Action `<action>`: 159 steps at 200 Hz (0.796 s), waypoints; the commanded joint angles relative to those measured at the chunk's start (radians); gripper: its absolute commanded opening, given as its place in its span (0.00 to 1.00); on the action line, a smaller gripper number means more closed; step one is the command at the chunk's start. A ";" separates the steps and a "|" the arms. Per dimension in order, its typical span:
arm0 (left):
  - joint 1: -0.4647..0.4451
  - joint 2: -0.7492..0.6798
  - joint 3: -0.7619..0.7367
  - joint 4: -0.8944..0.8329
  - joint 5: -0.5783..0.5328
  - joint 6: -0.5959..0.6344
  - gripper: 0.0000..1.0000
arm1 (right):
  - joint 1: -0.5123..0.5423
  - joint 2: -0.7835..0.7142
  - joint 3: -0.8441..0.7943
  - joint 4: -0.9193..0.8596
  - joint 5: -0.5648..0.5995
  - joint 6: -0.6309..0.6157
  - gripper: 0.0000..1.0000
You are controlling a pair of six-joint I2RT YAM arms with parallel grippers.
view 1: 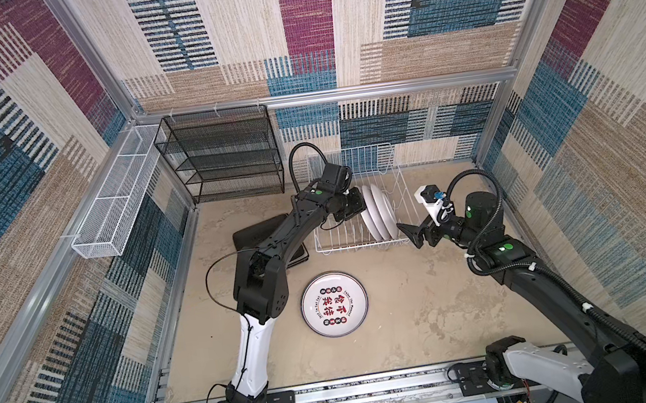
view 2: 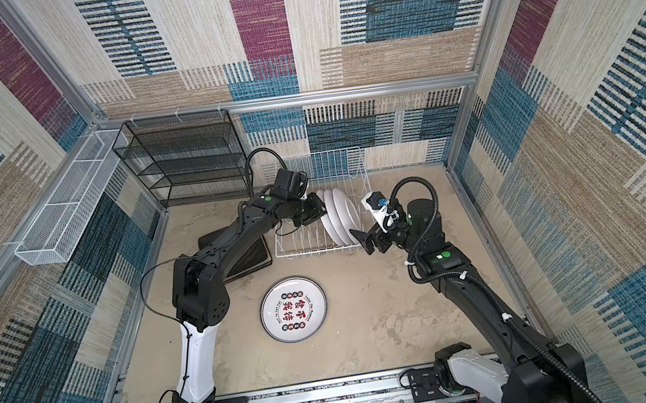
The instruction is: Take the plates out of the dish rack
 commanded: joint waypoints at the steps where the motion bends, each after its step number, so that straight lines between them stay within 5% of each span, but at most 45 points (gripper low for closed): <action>1: -0.006 0.010 0.001 0.002 0.011 -0.060 0.35 | 0.000 -0.005 -0.002 0.029 0.020 -0.007 1.00; 159: -0.008 -0.014 -0.098 0.164 0.128 -0.182 0.00 | 0.000 -0.011 0.014 0.031 0.038 0.028 1.00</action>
